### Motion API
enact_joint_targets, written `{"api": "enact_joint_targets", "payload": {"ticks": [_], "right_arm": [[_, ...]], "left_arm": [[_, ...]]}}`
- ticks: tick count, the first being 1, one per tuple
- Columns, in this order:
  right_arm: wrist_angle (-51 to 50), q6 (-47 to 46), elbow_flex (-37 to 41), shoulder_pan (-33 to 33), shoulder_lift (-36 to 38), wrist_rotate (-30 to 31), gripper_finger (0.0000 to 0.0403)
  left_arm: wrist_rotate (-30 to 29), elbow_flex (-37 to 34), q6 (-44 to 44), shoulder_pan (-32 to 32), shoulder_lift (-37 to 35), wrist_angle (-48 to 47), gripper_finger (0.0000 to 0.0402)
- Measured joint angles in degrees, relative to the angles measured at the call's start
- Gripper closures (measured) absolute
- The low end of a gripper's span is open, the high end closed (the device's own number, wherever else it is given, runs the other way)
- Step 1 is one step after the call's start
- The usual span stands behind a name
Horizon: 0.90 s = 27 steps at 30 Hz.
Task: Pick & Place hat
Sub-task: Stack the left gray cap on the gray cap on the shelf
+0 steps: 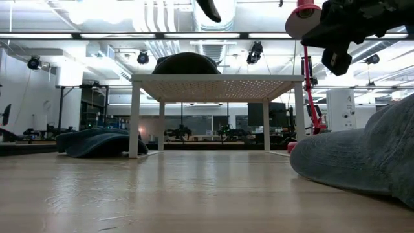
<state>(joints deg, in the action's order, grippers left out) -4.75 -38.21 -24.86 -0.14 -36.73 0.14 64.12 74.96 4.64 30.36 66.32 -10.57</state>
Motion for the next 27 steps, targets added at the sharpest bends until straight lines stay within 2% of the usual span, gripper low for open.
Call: {"api": "enact_joint_targets", "payload": {"ticks": [4,11,27], "right_arm": [[0.02,-1.82,0.01,0.0,-0.15,0.0,0.0376],[-0.01,-1.84,-0.01,0.0,-0.13,0.02,0.0376],[-0.05,-1.88,-0.01,0.0,-0.18,0.02,0.0376]], "left_arm": [[3.46,-0.01,3.48,2.01,0.0,0.44,0.0401],[3.87,-0.2,10.47,2.36,1.13,0.73,0.0401],[3.31,-0.34,11.41,8.62,5.92,5.57,0.0401]]}}
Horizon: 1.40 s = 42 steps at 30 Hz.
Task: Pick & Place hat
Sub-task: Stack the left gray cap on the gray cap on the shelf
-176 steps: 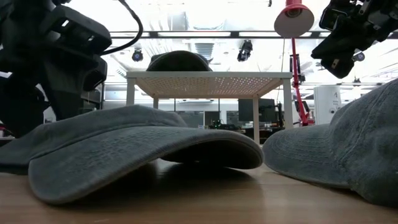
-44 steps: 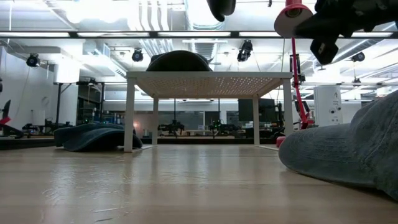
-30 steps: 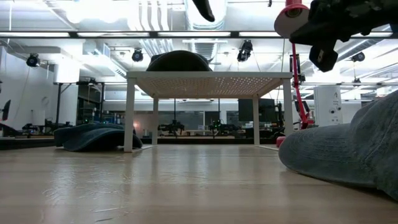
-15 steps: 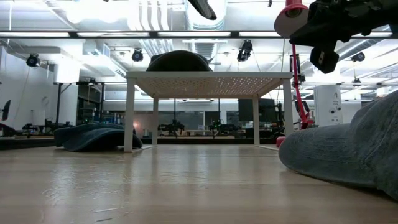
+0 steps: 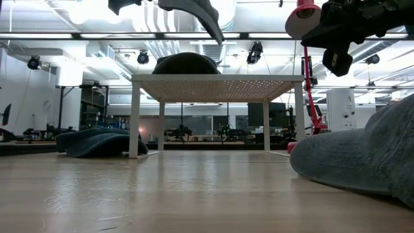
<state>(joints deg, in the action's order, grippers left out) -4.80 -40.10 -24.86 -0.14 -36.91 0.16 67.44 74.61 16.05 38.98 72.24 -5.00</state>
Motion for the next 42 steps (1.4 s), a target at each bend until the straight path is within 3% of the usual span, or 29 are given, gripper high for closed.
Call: {"api": "enact_joint_targets", "payload": {"ticks": [5,19,24,42], "right_arm": [[0.0,0.0,0.02,0.0,0.0,0.02,0.0376],[-0.02,-0.09,0.0,0.0,0.0,0.02,0.0376],[-0.13,-2.47,0.0,0.0,0.0,0.02,0.0376],[-0.52,-3.02,0.0,0.0,0.0,0.02,0.0376]], "left_arm": [[0.01,-3.32,-0.35,1.09,-0.14,2.84,0.0401],[0.11,-17.29,-18.08,2.11,-1.9,35.08,0.0401],[0.04,-20.51,-21.84,2.6,-1.9,41.48,0.0401],[-1.83,-24.85,-22.53,2.6,-1.9,46.35,0.0401]]}}
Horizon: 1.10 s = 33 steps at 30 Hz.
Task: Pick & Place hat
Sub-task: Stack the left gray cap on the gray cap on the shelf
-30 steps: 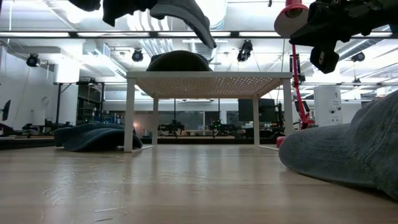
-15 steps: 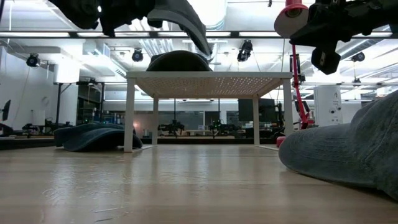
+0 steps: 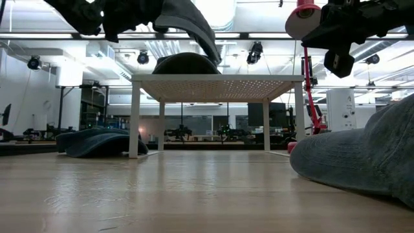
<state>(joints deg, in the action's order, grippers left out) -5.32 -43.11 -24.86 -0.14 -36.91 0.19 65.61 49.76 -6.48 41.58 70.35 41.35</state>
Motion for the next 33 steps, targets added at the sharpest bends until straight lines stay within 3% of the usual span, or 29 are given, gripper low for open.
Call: {"api": "enact_joint_targets", "payload": {"ticks": [12,24,33], "right_arm": [[0.03,0.0,0.02,0.0,0.0,0.0,0.0376],[0.06,0.0,0.02,0.0,0.0,0.0,0.0376],[0.07,0.0,0.0,0.0,0.0,0.0,0.0376]], "left_arm": [[0.75,-0.73,0.02,-0.07,0.19,0.19,0.0401],[0.89,-6.96,-1.72,1.76,1.95,0.09,0.0401],[1.88,-3.94,-4.85,3.98,1.61,0.24,0.0401]]}}
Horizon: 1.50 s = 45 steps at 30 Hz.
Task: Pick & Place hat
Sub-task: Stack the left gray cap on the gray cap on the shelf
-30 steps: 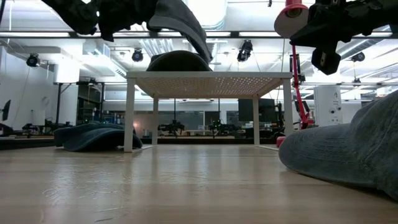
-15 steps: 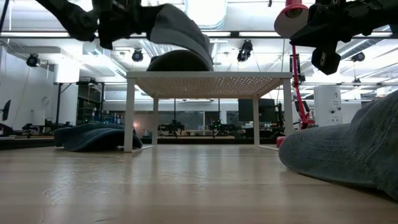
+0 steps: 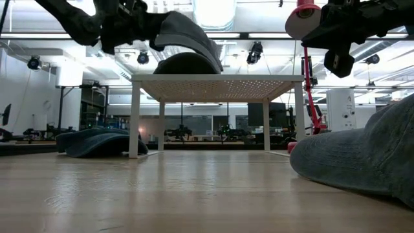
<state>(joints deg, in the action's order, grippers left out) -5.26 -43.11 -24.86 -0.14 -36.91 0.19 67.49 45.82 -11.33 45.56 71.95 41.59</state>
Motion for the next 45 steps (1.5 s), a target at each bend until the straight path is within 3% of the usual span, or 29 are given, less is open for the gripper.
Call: {"api": "enact_joint_targets", "payload": {"ticks": [5,14,26,45], "right_arm": [[0.0,0.02,0.02,0.0,0.01,0.0,0.0376],[0.0,0.02,0.0,0.0,0.01,0.0,0.0376],[0.0,0.01,0.02,0.0,0.02,-0.02,0.0376],[0.0,0.02,0.01,0.0,0.02,-0.02,0.0376]], "left_arm": [[2.21,0.91,-1.17,0.62,-0.05,-0.3,0.0401],[2.18,-1.02,-0.58,2.33,-0.05,-6.83,0.0402],[2.11,-1.07,-2.32,5.14,-0.05,-8.23,0.0401],[2.09,-1.11,-2.03,5.7,-0.08,-15.28,0.0343]]}}
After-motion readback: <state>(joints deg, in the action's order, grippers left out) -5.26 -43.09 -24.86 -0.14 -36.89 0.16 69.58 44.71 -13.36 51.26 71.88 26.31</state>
